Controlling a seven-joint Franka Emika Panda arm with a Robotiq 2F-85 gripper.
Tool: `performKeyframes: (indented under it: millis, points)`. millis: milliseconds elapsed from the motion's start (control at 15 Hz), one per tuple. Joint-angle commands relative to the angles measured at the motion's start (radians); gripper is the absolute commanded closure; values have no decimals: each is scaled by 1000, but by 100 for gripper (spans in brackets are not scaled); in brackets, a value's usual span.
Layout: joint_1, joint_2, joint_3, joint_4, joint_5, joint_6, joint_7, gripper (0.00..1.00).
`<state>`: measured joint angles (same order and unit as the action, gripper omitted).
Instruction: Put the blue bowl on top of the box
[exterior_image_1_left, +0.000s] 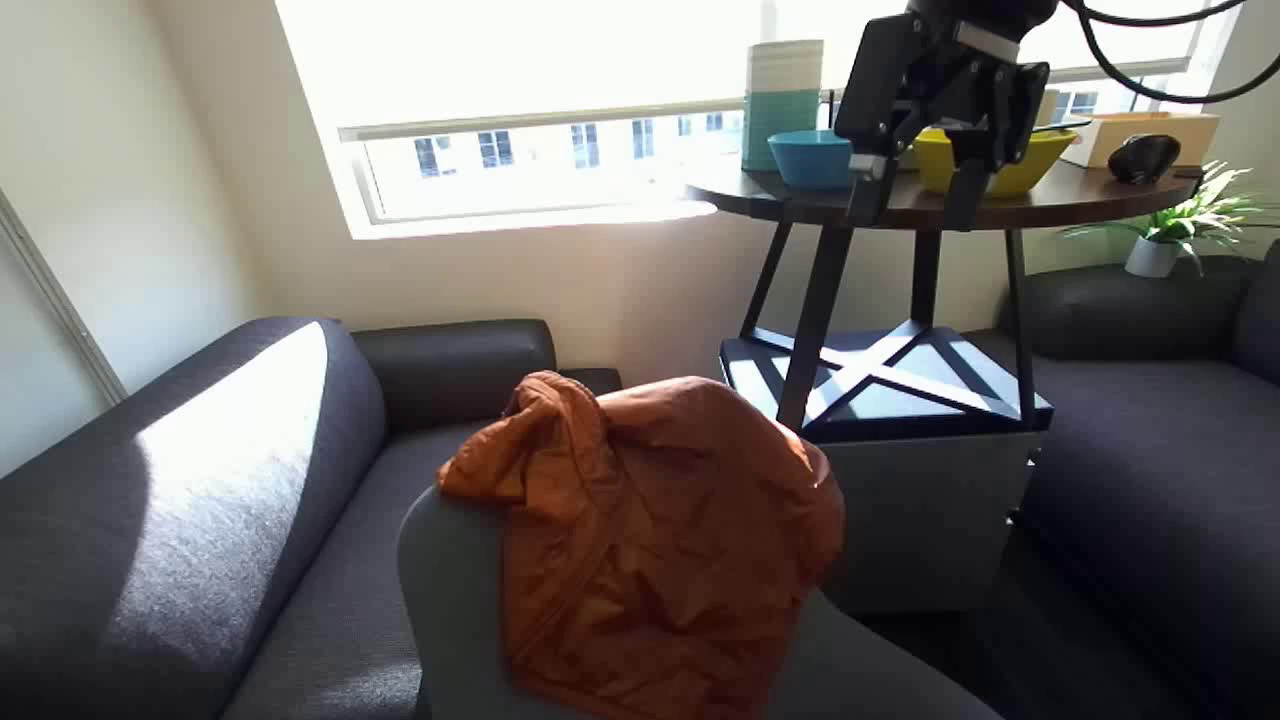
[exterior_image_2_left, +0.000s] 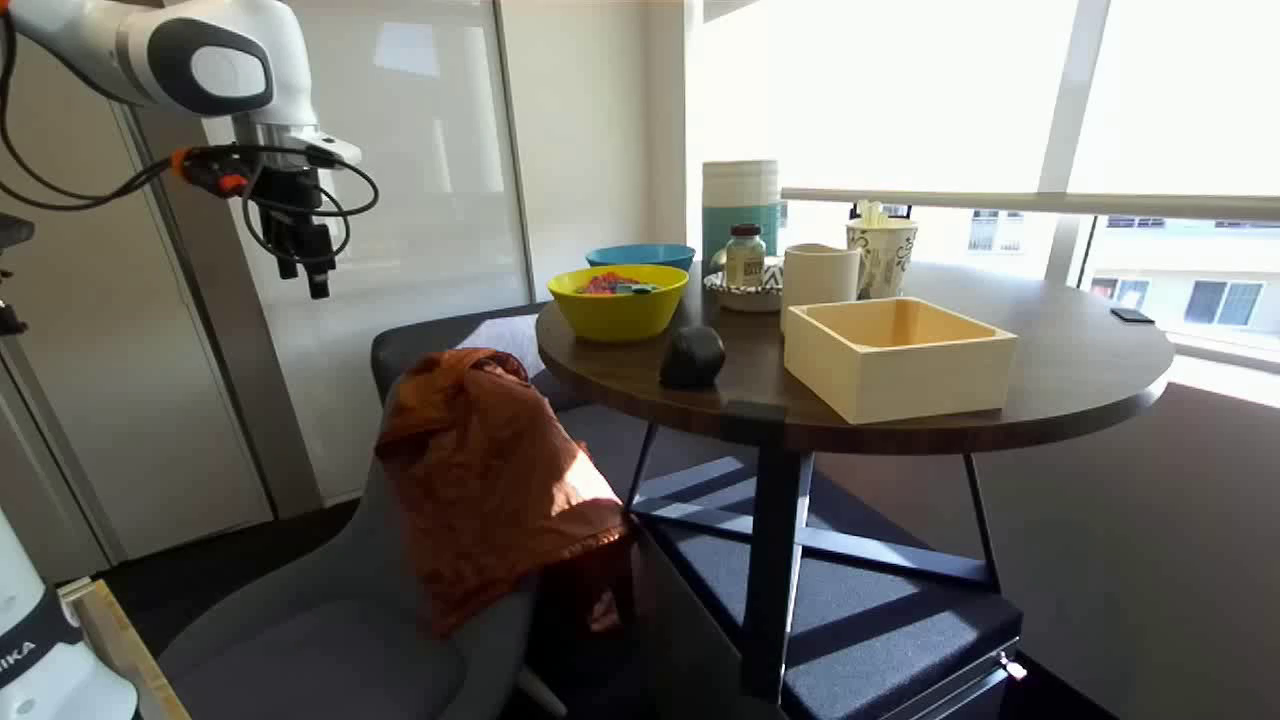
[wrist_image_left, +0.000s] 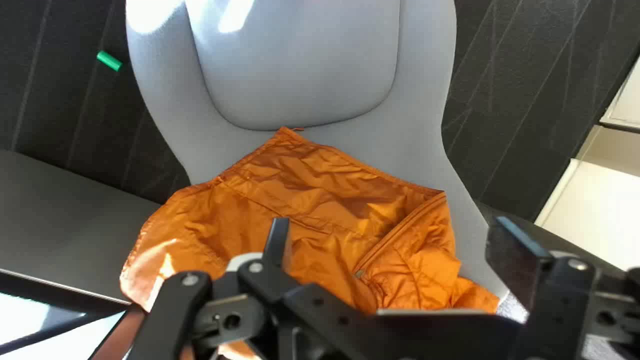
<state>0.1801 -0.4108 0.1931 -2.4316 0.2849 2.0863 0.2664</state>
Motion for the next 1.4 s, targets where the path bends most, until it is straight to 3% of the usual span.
performKeyframes:
  millis: [0, 733, 1000, 1333]
  points:
    - [-3, 0, 2, 2, 1, -2, -1, 0]
    - [-11, -1, 2, 4, -8, 9, 12, 0]
    - [-78, -3, -16, 53, -10, 57, 136, 0]
    - [-187, 33, -41, 198, -57, 80, 289, 0]
